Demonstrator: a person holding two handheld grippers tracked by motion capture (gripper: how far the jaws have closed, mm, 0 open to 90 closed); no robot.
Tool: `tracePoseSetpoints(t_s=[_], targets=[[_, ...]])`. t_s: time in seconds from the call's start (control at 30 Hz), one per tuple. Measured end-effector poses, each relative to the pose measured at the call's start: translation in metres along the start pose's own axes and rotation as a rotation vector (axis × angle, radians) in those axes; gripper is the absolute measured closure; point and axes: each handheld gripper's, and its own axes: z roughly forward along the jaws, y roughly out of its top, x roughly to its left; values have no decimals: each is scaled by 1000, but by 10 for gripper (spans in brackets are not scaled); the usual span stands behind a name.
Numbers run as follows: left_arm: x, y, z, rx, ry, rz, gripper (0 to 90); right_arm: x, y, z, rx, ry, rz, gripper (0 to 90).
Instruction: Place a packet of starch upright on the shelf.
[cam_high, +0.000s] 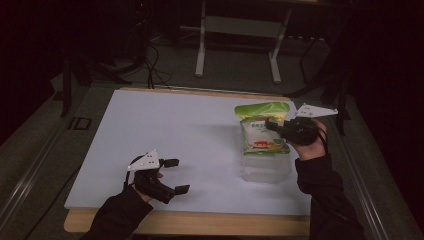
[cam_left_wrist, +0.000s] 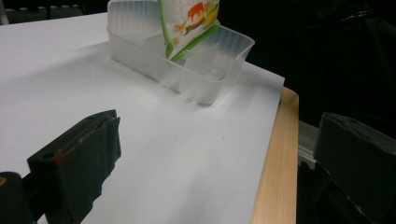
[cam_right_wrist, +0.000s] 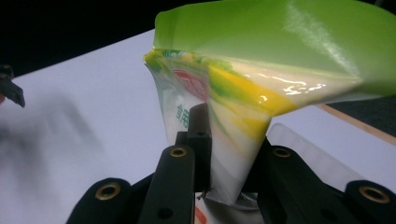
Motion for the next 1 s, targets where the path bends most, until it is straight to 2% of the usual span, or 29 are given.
tracePoseSetpoints(t_s=[0.07,0.27,0.33,0.5,0.57,0.63,0.67,0.7,0.77,0.83,1.0], targets=[[0,0,0,2,1,1,13,1,-1,2,2,-1,-1,801],[1,-1,-1,2,2,0,13,-4,-11,6,-3,-4,43,801],[1,-1,-1,0,4,-1,13,-6,-21,7,-16,7,66,801],[1,-2,0,5,5,0,13,-12,-34,0,-52,23,114,804],[1,-2,1,9,4,0,13,-14,-40,-1,-50,21,121,805],[1,-2,1,11,3,0,13,-14,-47,2,-7,-2,94,810],[1,-2,1,11,3,0,13,-14,-47,2,-7,-2,94,810],[1,-2,1,11,4,0,13,-14,-51,4,14,-24,76,811],[1,-2,1,10,5,-1,13,-19,-65,11,40,-9,104,815],[2,-3,1,9,4,-3,13,-24,-72,13,26,-10,130,816],[2,-3,1,7,3,-2,13,-35,-76,11,38,-10,166,812]])
